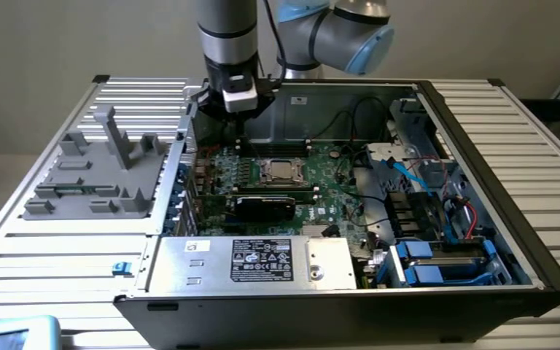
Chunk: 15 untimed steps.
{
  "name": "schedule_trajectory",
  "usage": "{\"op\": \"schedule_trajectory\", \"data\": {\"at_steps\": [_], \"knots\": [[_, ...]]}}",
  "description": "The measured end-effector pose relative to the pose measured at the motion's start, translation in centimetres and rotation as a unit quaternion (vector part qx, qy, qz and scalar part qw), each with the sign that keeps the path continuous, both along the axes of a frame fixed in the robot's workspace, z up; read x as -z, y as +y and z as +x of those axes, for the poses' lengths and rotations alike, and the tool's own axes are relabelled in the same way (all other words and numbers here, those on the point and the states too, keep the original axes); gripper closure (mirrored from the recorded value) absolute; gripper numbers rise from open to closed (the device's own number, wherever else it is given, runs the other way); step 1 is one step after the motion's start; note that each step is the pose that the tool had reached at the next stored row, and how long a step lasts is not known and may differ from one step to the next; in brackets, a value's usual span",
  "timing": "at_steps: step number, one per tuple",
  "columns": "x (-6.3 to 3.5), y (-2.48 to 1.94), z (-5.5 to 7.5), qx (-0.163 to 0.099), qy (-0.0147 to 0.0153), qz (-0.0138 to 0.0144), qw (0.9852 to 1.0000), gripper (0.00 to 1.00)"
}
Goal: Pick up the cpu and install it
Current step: 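Install the first cpu locking lever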
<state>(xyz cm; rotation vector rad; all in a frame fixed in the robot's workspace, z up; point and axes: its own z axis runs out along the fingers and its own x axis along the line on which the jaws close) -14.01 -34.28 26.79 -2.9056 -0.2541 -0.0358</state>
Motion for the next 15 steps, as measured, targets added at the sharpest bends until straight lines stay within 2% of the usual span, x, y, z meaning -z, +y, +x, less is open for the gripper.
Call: {"op": "schedule_trajectory", "data": {"at_steps": [4,8,11,13,15], "knots": [[0.32,-0.01,0.0,0.007,0.0019,0.0047,1.0000,0.89],[0.76,-0.01,0.0,0.011,0.0036,0.0066,0.9999,0.89],[1.04,-0.01,0.0,0.012,0.0060,0.0083,0.9999,0.89],[1.18,-0.01,0.0,0.013,0.0063,0.0106,0.9998,0.89],[1.35,-0.01,0.0,0.013,0.0063,0.0141,0.9998,0.89]]}}
